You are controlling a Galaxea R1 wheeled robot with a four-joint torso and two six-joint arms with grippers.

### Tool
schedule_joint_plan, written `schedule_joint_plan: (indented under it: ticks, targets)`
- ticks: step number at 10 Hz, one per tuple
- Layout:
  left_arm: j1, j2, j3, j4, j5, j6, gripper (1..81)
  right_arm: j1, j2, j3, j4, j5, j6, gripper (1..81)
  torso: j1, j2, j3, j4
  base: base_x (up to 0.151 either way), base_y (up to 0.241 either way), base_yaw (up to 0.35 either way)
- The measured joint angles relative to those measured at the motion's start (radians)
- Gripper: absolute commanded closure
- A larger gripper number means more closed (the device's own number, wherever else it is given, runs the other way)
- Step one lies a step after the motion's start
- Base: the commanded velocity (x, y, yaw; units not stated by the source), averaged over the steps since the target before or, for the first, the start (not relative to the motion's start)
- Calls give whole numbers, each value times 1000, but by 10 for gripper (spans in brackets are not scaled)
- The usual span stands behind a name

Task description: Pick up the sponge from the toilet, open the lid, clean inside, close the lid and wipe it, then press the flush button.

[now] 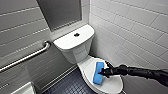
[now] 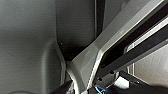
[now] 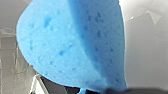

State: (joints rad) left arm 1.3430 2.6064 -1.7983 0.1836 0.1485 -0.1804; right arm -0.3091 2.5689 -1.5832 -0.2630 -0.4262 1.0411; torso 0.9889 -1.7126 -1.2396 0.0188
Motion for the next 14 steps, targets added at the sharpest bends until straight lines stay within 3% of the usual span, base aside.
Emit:
schedule_joint_plan:
  ticks: [10, 13, 14]
  targets:
    - [19, -17, 0, -1, -16, -4, 10, 32, 369, -478, 0, 230, -4, 811, 0, 0, 0, 0, 0, 0, 0]
    - [34, -23, 0, -1, -26, -5, 10, -69, 444, -614, 0, 319, -6, 811, 0, 0, 0, 0, 0, 0, 0]
    - [36, -22, 0, -1, -28, -5, 10, -113, 454, -644, 1, 395, -7, 811, 0, 0, 0, 0, 0, 0, 0]
